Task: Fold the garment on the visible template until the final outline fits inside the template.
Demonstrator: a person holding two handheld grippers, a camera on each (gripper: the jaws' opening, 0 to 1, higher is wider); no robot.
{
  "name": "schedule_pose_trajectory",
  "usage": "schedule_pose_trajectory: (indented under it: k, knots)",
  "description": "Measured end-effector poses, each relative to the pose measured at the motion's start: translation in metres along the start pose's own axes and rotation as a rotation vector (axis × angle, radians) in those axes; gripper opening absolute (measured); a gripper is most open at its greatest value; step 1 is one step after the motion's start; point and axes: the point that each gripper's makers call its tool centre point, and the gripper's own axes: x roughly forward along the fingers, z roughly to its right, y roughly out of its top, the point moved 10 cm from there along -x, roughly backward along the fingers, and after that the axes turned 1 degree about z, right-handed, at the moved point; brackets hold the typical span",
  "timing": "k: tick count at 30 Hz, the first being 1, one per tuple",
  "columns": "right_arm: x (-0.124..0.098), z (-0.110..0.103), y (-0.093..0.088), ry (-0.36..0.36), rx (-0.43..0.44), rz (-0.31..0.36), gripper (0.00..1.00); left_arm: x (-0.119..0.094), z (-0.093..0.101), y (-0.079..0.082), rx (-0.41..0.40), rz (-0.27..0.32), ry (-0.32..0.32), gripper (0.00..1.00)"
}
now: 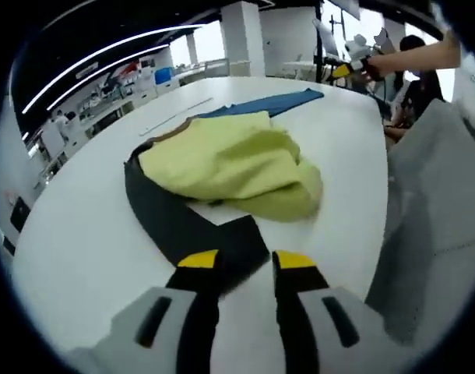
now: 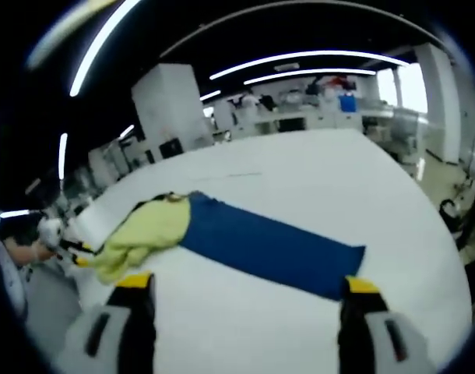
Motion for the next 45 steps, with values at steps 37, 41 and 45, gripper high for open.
schedule_pose_trajectory:
  k: [37, 41, 45]
  knots:
    - [-0.004, -0.008, -0.004, 0.017, -0.008, -0.005, 0.99, 0.015, 0.002, -0.008, 0.116, -0.071, 0.002, 0.00]
    - [-0.003, -0.008, -0.004, 0.017, 0.002, -0.003, 0.99, 0.015, -0.003, -0.010, -0.014, -0.026, 0.012, 0.00]
    - [-0.003, -0.007, -0.005, 0.018, 0.004, -0.005, 0.99, 0.001, -0.019, -0.007, -0.125, 0.021, 0.076, 0.00]
